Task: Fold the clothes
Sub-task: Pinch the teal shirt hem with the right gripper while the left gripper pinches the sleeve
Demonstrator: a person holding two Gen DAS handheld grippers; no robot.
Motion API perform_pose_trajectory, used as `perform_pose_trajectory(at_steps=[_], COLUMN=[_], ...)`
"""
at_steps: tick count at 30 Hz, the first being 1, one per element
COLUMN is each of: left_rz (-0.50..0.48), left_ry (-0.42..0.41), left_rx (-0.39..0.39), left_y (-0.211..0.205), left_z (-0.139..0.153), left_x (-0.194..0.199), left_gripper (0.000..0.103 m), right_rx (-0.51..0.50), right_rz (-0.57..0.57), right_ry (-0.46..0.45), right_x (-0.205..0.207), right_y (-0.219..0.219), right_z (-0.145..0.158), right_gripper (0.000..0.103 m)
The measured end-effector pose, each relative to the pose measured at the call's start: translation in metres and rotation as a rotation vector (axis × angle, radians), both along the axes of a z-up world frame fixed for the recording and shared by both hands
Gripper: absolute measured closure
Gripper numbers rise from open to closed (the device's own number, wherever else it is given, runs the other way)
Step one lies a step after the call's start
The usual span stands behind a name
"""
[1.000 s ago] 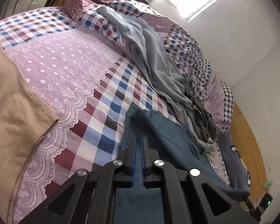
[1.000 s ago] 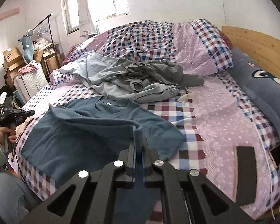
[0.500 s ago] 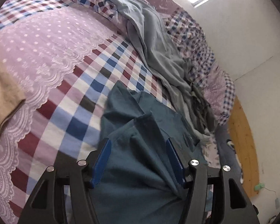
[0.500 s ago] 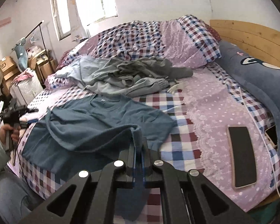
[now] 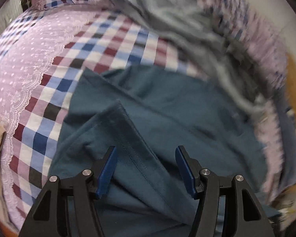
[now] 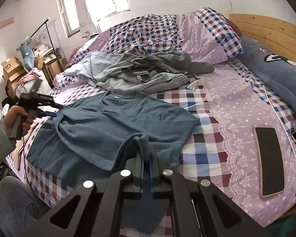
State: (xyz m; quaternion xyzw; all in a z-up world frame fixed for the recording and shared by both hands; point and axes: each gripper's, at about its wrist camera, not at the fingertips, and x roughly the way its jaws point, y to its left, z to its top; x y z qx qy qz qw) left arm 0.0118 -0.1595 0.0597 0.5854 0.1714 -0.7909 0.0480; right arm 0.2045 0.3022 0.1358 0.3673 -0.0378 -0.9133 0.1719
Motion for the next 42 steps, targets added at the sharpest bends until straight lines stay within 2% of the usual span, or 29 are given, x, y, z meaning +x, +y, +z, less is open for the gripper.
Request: perform_pose_trajectory(at_steps=[1,3,5,7,13,17,20,23,26,29,32,34,36,40,42], left_rz=[0.002,0.018,0.047,0.076,0.136,0.160,0.176,0.196,0.230,0.292,0.325,0.323,0.309,0.356,0.370], left_ry=[-0.023,-0.033,-0.021,0.003,0.155,0.267,0.316,0.379,0.464,0.559,0.629,0.632,0.596,0.422,0.315], left_rx=[-0.032,-0.071,-0.084,-0.046,0.032,0.118,0.183,0.249,0.263,0.277,0.327,0.344,0.338,0.350,0.356], left_y=[0.003,0.005,0.001,-0.006,-0.031,-0.049,-0.062,-0.075,-0.089,-0.104,-0.114,-0.115,-0.114,-0.116,-0.113], left_z=[-0.005,-0.010,-0.008,-0.003,0.034,0.066,0.082,0.102,0.128,0.151,0.165,0.166,0.162,0.120,0.093], left_x=[-0.003,-0.004,-0.002,0.004,0.055,0.115,0.174,0.235,0.282,0.320,0.344,0.349,0.346,0.338,0.329], left_gripper=[0.039,0.049,0.081,0.100,0.100,0.101,0.102,0.102,0.102,0.102,0.102,0.102,0.102,0.102,0.102], right_rx=[-0.004,-0.012,-0.026,-0.039,-0.074,-0.059,-0.043,-0.076,-0.122,-0.178,-0.217,-0.251,-0.268,-0.140,-0.035], right_rz=[0.003,0.008,0.002,-0.003,-0.012,0.008,0.051,0.161,0.286,0.394,0.473,0.522,0.574,0.594,0.603], right_ry=[0.001,0.003,0.007,0.010,0.037,0.043,0.039,0.096,0.173,0.214,0.220,0.205,0.173,0.039,-0.042], right_x=[0.000,0.001,0.002,0.003,0.011,0.021,0.037,0.069,0.104,0.126,0.139,0.141,0.141,0.127,0.120], right_y=[0.000,0.001,0.005,0.009,0.019,0.020,0.018,0.024,0.033,0.041,0.044,0.042,0.038,0.001,-0.023], right_z=[0.000,0.001,0.002,0.004,0.011,0.018,0.024,0.043,0.064,0.085,0.098,0.099,0.096,0.066,0.044], right_gripper=[0.101,0.101,0.101,0.100,0.100,0.100,0.100,0.100,0.100,0.100,0.100,0.100,0.100,0.100,0.100])
